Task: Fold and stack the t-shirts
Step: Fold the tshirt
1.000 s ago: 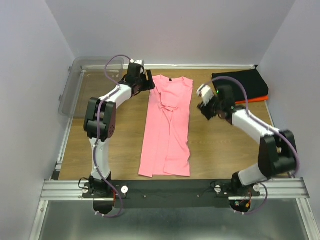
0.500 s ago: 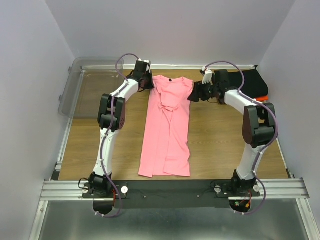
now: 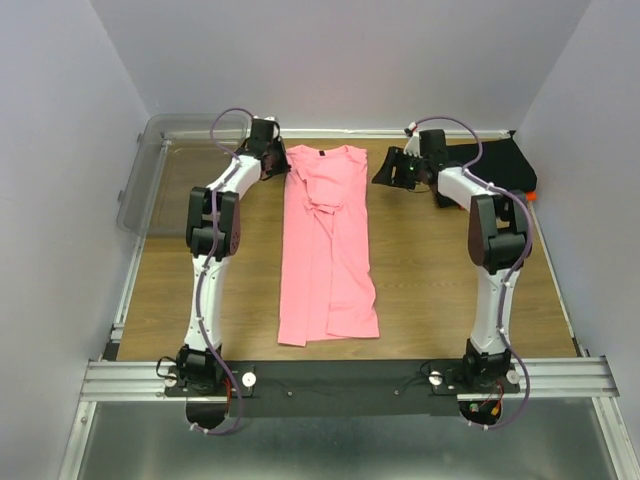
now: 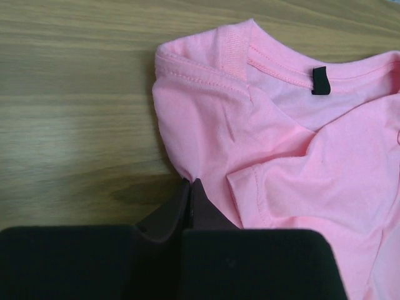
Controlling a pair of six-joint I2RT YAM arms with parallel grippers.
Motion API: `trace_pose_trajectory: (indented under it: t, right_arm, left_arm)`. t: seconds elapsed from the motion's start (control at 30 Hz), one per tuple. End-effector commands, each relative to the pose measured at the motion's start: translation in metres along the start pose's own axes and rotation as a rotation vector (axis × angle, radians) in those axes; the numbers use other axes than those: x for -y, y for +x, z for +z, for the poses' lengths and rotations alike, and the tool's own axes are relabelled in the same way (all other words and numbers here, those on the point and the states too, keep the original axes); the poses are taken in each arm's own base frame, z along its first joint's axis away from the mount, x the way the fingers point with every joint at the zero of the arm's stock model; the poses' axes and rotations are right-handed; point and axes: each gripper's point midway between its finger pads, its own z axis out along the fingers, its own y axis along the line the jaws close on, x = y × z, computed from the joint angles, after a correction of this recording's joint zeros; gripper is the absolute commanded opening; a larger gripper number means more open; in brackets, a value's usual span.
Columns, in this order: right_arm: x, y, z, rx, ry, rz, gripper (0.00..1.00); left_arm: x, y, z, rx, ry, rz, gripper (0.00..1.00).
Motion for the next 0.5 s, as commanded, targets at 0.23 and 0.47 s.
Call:
trace_pose_trajectory:
  t: [0.23, 0.47]
  right_arm:
    - [-0.027, 0.021, 0.020, -0.131, -0.192, -0.182, 0.63]
    - [-0.068, 0.030, -0.057, -0.071, -0.298, -0.605, 0.69]
  left_arm:
    - [0.026, -0.066, -0.062, 0.184, 0.171, 0.029, 0.52]
    - [0.092, -0.093, -0.174, 0.323, 0.364, 0.196, 0.62]
